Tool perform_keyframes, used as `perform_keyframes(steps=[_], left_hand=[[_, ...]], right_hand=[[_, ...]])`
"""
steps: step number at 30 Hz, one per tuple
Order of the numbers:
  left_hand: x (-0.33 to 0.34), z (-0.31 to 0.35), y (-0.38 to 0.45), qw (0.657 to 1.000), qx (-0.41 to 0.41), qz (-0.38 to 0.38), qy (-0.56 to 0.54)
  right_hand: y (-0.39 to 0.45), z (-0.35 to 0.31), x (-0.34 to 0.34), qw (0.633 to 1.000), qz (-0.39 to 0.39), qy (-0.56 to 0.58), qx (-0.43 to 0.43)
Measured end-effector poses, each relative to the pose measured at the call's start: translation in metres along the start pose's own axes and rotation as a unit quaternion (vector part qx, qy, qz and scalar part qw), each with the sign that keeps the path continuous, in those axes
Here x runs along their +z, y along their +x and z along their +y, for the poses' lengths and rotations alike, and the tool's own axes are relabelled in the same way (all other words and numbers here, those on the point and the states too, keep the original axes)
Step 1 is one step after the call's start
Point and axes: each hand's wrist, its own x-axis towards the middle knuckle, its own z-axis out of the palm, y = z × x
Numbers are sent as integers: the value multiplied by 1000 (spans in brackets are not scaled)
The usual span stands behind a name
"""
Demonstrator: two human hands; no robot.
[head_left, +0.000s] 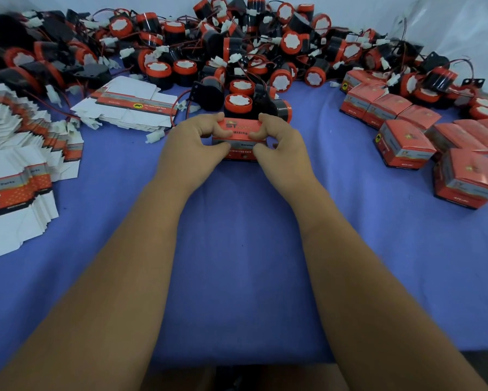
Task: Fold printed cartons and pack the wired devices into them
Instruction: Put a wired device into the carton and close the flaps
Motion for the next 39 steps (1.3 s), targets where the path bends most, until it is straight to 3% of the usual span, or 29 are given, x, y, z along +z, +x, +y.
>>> perform_keyframes(steps=[5,9,12,15,18,20,22,24,26,27,30,34,36,39], left_hand=[[-1,2,-2,1000,6,9,4],[-1,13,-1,995,43,51,-69],[3,18,0,993,26,67,-96],[6,14,-1,998,-35,20,-49],[8,7,-2,997,-68,-30,30],[9,6,-1,996,-66,-35,47],[9,6,1,996,-65,-31,50],[9,6,1,997,-64,-22,47],[10,6,1,997,-66,-8,45],[10,6,1,997,-70,4,45],[4,10,2,991,-76,77,80],[-17,0,9,958,-84,192,198],[-24,-5,10,945,-140,149,255],[-19,-9,8,923,-186,-4,338]], right_hand=[[-4,-3,1,995,-22,-62,-69],[-2,-11,-3,989,60,-71,-116],[-3,-16,-11,975,151,-75,-144],[1,-10,-27,956,271,-74,-85],[7,7,-46,929,347,-119,47],[8,17,-52,911,335,-175,165],[7,16,-51,891,321,-253,200],[6,8,-46,899,308,-293,100],[6,0,-36,941,237,-241,8],[6,-2,-31,960,192,-202,5],[7,1,-26,979,107,-153,87],[11,13,-37,936,113,-252,217],[10,13,-37,928,112,-270,231],[6,6,-27,940,104,-299,129]])
